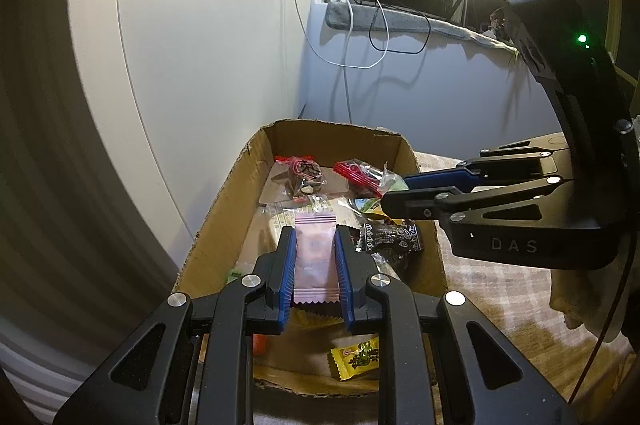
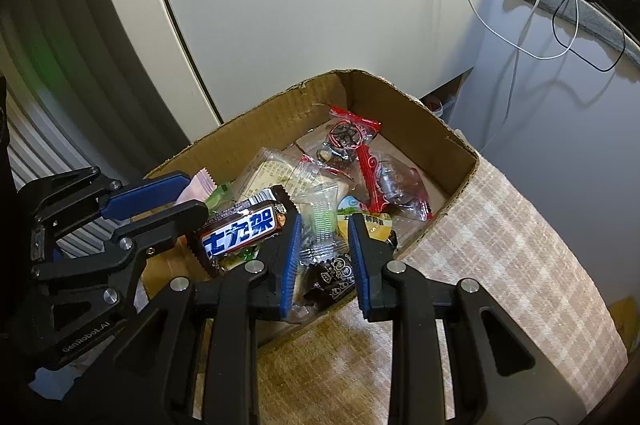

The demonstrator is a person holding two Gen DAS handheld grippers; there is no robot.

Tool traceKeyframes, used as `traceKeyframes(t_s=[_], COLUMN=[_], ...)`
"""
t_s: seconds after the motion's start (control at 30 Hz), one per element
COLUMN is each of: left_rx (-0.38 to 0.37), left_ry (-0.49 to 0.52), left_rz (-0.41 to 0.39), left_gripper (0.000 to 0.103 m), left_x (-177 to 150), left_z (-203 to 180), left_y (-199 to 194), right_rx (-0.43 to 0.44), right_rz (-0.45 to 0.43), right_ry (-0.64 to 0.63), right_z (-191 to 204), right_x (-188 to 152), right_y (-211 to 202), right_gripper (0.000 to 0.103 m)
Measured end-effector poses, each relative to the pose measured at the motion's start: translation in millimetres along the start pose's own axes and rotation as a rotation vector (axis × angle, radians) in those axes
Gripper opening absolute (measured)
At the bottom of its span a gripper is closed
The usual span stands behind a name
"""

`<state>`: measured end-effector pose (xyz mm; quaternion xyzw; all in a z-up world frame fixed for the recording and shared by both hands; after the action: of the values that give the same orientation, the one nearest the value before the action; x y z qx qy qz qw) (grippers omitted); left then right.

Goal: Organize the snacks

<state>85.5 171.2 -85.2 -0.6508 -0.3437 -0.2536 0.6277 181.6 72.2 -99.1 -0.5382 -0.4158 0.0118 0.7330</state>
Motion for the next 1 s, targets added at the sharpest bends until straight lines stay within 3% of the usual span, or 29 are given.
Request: traceKeyframes(t_s=[0.13, 0.27, 0.37, 0.53, 0.63, 0.87, 1.0], left_rx=[0.004, 0.018, 0.024, 0.031, 0.036, 0.048, 0.054], left_ry=[0.001, 0.000, -0.007, -0.009, -0.015, -0.027, -0.043], left_rz=[0.001, -0.006, -0.012, -0.027, -0.039, -0.070, -0.093], left_gripper=[0.020, 0.039, 0.039, 0.039, 0.040, 0.056, 0.064], left_x=[0, -1, -2, -2, -3, -7, -12], left_z=[-1, -1, -1, -4, -5, -16, -26], left_y=[1, -2, -7, -17, -25, -46, -62], right_rx=[0.000, 0.003, 0.003, 0.007, 0.007, -0.019, -0.077], right_rz=[-0.005, -0.011, -0.026, -0.046, -0.069, -0.127, -0.158], right_ry=[0.004, 0.008, 0.015, 0.026, 0.039, 0.080, 0.081], right_z=[-1, -2, -3, -3, -3, -5, -3], right_x=[-1, -2, -2, -5, -9, -30, -48], right_y=[-1, -3, -8, -21, -33, -68, -90], right_gripper=[0.025, 0.033, 0.044, 0.044, 0.051, 0.051, 0.052])
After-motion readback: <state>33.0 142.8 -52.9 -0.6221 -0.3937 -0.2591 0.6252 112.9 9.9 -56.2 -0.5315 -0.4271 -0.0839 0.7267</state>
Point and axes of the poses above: each gripper's, at about its wrist camera, not at the fingertips, and y roughly the way its jaws point, z to its left, x to its top, the point moved 2 cm from there along y, roughly the way its jaws point, and after that the axes turned 2 degrees about -x, right-handed, at the moved point
